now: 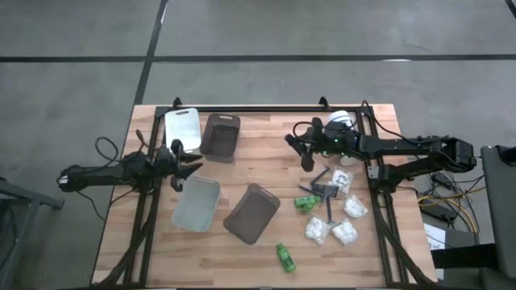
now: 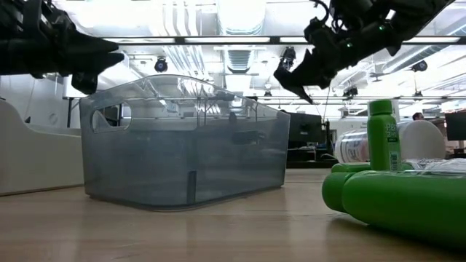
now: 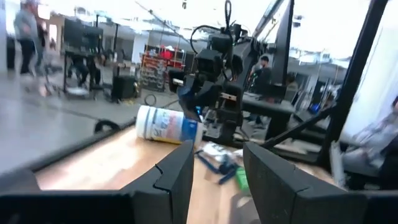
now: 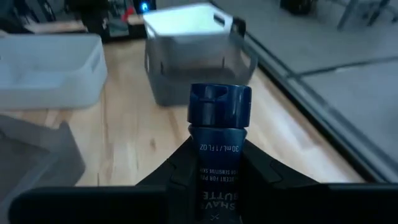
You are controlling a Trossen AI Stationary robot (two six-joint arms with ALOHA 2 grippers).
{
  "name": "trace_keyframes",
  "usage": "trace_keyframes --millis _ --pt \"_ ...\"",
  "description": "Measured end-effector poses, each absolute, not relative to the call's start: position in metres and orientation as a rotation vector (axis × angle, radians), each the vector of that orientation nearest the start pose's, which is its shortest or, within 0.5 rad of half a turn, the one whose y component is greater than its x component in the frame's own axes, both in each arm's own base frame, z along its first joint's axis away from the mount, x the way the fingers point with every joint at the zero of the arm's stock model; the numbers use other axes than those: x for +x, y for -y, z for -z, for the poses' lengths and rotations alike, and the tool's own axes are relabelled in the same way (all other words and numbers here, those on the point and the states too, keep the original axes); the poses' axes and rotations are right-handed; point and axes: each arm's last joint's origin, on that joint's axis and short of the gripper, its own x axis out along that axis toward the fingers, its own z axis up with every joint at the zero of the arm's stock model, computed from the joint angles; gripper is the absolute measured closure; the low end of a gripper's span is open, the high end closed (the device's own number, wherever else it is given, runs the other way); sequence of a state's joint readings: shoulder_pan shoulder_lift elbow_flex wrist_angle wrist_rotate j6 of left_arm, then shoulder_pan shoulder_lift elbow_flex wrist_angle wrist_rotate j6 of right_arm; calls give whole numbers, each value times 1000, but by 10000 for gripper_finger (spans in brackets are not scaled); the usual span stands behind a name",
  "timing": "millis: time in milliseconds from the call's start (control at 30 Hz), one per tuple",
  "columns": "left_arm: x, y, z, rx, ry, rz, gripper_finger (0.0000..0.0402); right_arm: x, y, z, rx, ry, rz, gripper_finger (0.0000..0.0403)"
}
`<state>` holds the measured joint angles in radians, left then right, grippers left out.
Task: Pick & Place Travel size toiletries
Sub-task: Put the top blue shave cream into the bottom black transparent bin
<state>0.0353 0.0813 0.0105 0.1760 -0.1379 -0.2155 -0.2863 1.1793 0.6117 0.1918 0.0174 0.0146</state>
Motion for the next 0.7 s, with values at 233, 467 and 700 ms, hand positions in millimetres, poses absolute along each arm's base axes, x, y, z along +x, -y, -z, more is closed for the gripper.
trace_keyframes --millis 233,467,700 --pt "103 -8 -175 -296 104 -159 257 241 71 -242 102 -246 274 319" --pt "108 -6 -181 -128 147 -111 257 243 71 -250 182 -151 262 332" --pt "120 -3 -190 147 183 -9 257 244 71 -258 228 -63 263 328"
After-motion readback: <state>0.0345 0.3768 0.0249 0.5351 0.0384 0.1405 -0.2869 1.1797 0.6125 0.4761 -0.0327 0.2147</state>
